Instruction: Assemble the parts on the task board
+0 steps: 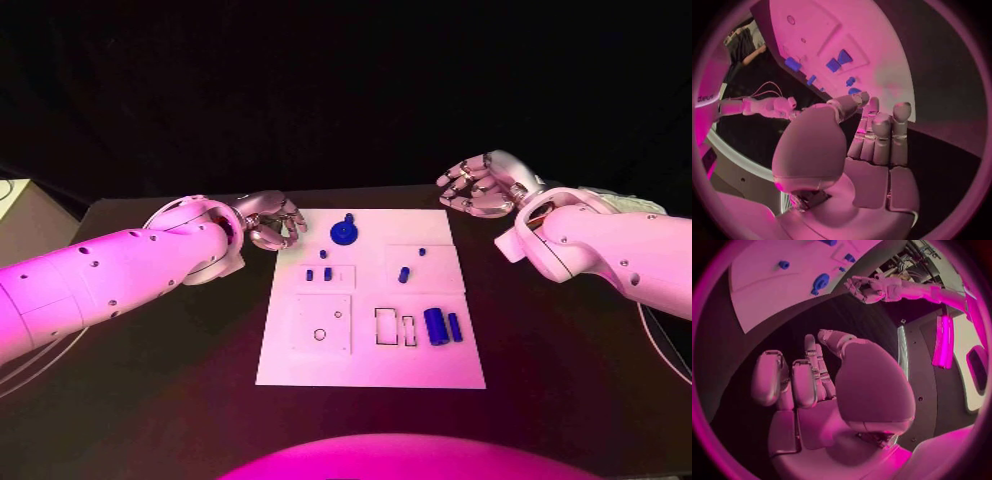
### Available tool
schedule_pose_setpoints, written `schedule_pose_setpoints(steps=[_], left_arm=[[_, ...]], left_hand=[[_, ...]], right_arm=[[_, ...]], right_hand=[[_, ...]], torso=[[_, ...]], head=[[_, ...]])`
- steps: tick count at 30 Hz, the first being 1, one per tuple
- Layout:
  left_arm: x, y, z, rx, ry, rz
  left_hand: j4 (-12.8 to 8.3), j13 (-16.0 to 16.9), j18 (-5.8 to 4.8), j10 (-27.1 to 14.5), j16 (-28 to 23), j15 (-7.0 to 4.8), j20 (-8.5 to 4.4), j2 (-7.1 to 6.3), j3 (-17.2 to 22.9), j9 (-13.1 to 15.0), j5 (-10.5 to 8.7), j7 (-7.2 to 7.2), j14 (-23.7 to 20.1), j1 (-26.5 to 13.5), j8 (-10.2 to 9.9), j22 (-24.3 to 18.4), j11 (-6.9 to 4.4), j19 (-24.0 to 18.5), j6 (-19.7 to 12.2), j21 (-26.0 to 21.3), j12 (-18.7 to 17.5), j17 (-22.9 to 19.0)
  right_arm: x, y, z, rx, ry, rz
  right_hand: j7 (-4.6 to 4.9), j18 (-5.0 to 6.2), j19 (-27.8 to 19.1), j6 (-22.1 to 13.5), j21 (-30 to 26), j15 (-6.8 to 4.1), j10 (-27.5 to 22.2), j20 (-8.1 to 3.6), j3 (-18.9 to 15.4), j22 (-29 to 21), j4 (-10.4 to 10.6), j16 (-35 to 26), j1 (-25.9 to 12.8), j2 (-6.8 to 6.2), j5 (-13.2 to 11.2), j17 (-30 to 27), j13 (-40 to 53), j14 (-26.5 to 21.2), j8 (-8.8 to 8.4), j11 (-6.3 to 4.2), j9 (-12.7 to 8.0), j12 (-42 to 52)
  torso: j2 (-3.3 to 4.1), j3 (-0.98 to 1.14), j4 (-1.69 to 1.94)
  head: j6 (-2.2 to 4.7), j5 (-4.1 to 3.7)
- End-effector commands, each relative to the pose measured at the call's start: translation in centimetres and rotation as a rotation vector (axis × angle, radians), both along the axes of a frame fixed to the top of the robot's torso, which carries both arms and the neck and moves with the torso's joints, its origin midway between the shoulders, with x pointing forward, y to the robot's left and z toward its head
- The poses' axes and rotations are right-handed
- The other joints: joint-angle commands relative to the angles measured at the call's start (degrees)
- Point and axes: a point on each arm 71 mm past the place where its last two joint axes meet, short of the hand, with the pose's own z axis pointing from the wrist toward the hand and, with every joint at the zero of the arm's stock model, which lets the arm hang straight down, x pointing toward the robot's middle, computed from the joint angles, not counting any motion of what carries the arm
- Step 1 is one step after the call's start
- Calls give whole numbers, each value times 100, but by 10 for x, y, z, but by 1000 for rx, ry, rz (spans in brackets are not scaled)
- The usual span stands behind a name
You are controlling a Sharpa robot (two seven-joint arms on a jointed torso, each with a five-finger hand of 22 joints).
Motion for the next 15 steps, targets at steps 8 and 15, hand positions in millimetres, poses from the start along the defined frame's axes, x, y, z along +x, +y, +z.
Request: schedule_pose_setpoints(steps=[8,15], left_arm=[[-14,10,20,-699,211,45],[-24,14,28,-900,259,38]], left_hand=[[257,-41,133,-304,-1450,160,167,-76,-335,-94,-4,55,-1443,-275,76,-880,96,-1030,-13,-1173,3,-1602],[439,-435,112,3,-3392,329,408,-33,-587,-124,-6,62,-1739,-143,252,-1909,166,-1295,23,-2775,-446,-2490]], right_arm=[[-19,15,-15,-407,-32,187],[-27,26,-25,-590,-54,212]], right_hand=[[-16,-83,49,99,83,-5,13,22,-30,166,-59,32,-79,-89,-79,2,-174,149,-63,28,-20,-253],[-38,-81,40,126,75,1,-7,34,-52,175,-77,18,-146,-131,-209,-29,-306,138,-105,34,-37,-424]], torso=[[16,-25,-17],[0,-27,-5]], head=[[126,-255],[147,-347]])
